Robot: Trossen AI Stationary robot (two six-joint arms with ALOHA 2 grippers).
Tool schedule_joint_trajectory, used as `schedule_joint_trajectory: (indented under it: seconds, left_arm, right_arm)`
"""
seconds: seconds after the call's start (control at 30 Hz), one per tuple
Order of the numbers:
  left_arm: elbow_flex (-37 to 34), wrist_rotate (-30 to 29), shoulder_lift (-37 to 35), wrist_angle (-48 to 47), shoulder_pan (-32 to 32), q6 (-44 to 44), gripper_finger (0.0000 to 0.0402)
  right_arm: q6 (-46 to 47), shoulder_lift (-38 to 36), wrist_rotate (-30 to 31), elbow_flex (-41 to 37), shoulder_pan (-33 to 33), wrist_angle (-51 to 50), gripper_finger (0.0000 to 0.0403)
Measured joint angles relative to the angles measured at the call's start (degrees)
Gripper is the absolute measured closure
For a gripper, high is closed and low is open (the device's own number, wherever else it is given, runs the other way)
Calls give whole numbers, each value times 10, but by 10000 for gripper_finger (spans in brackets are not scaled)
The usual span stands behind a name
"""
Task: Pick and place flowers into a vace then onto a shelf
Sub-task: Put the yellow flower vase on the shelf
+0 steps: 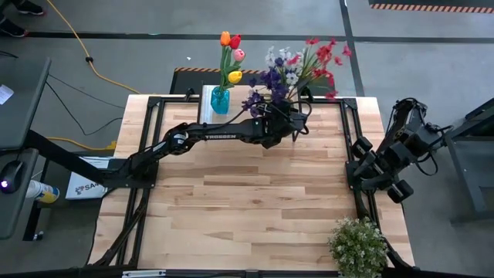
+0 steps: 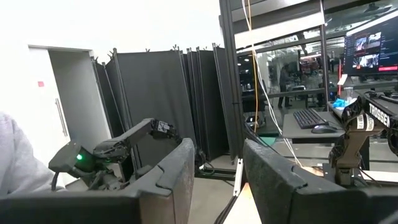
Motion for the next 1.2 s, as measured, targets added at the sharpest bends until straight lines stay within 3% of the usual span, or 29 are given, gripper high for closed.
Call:
schedule_joint_trajectory:
  seconds: [0.47,0.8,1.2]
  left_arm:
    - [1,-3,27,18,0,0,161]
    - [1,-4,27,11,0,4,102]
    - [1,-2,28,7,-2,5,85]
  right_arm:
    - [7,0,-7,0,0,-10,272]
    - [7,0,-7,0,0,-9,272]
    - [7,0,-7,0,0,-10,272]
